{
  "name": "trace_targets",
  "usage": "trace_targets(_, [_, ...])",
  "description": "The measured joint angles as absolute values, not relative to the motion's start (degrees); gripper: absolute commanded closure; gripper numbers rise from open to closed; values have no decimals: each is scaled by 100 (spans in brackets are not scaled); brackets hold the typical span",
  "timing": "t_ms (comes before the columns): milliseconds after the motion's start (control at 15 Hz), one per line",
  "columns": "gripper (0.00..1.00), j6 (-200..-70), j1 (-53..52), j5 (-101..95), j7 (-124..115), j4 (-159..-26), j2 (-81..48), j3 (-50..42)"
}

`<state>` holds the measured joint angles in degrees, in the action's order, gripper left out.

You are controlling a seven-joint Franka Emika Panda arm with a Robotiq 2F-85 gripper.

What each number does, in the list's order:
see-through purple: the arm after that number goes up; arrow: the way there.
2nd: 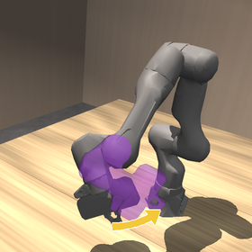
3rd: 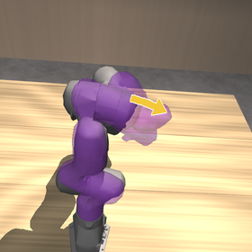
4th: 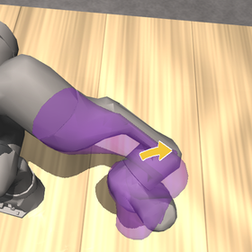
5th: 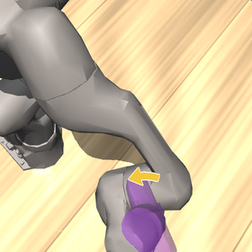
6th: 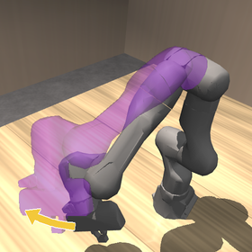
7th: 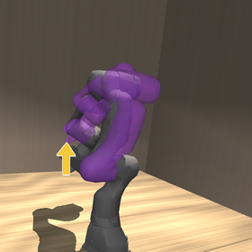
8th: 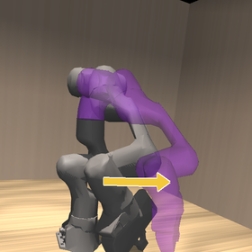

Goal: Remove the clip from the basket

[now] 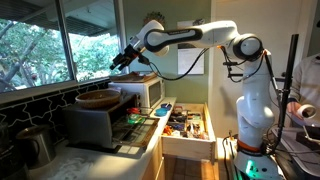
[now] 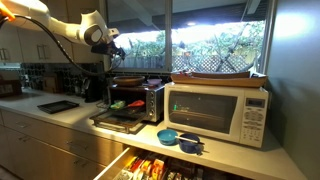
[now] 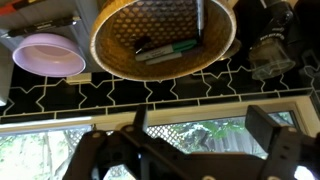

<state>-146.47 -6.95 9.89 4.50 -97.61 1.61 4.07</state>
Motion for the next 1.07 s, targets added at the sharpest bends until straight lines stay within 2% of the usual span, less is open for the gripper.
trace_targets(267, [0, -13484, -677, 542, 576, -8629, -748, 443])
trace_targets(467, [0, -13310, -680, 503, 763, -7963, -1334, 491])
trace_targets(1067, [0, -13334, -677, 504, 502, -7794, -1598, 443])
